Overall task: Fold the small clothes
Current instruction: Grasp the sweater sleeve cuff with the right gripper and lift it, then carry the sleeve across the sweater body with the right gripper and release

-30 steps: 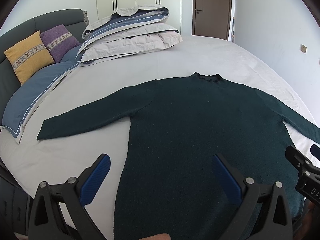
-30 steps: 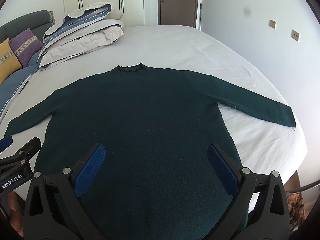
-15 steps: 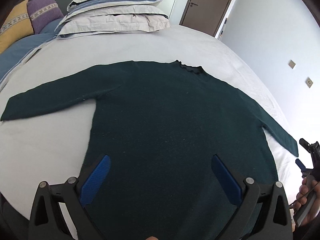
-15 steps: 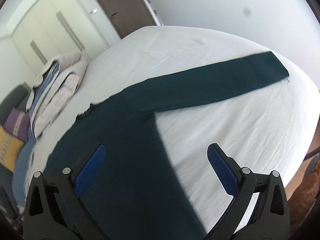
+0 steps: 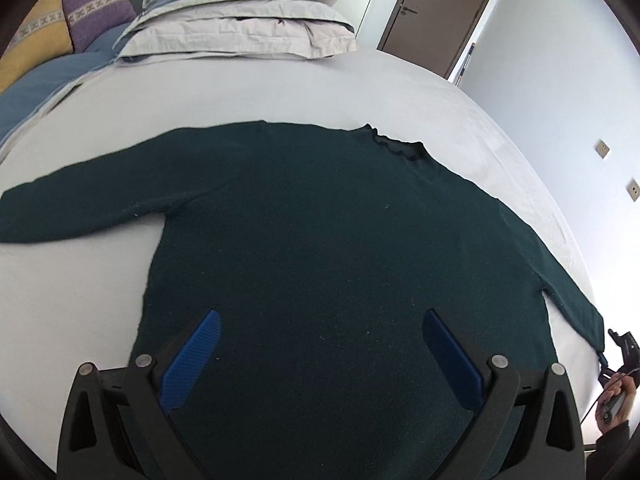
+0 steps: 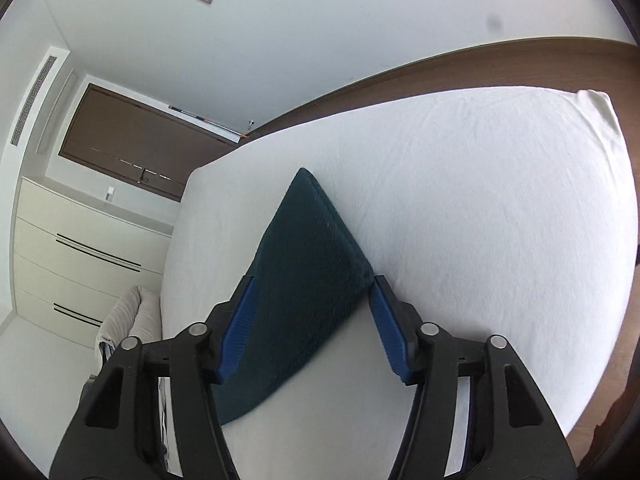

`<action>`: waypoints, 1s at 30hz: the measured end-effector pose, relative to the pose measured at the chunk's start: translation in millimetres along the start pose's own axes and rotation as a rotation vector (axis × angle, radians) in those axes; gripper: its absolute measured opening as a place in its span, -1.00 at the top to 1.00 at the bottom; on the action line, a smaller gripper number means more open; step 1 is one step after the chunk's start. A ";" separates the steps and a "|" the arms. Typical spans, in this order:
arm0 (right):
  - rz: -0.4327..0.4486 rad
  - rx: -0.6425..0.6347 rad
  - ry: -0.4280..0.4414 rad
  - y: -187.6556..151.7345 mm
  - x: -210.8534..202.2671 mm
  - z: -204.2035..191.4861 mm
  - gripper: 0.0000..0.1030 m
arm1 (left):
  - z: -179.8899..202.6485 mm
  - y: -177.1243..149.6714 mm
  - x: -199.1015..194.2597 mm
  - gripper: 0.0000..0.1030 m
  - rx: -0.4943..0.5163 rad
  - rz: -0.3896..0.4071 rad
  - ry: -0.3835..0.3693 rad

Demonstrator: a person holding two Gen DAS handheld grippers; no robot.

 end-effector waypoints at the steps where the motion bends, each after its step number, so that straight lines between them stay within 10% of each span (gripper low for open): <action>1: -0.004 -0.006 -0.004 4.4 8.1 -0.3 0.18 | 0.2 -0.4 4.2 -1.00 -0.011 -0.015 -0.022; 7: -0.018 -0.109 -0.084 19.7 41.5 -21.5 0.84 | 3.3 -2.1 12.2 -0.98 -0.027 -0.038 -0.093; 15: -0.053 -0.361 -0.071 -14.8 67.8 -135.0 0.85 | -9.0 3.3 2.8 -0.98 -0.083 -0.015 -0.159; 30: -0.485 -0.875 0.236 -387.6 155.2 -394.6 0.85 | -84.0 14.9 -31.5 -0.98 -0.208 0.081 -0.179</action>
Point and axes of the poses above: each gripper's, at about its wrist camera, not at the fingertips, and x roughly the way its jaws point, z to its right, y to its top, the point moved 6 cm from there along x, roughly the way its jaws point, and after that the axes turned 3 degrees about z, right-handed, at the moved point
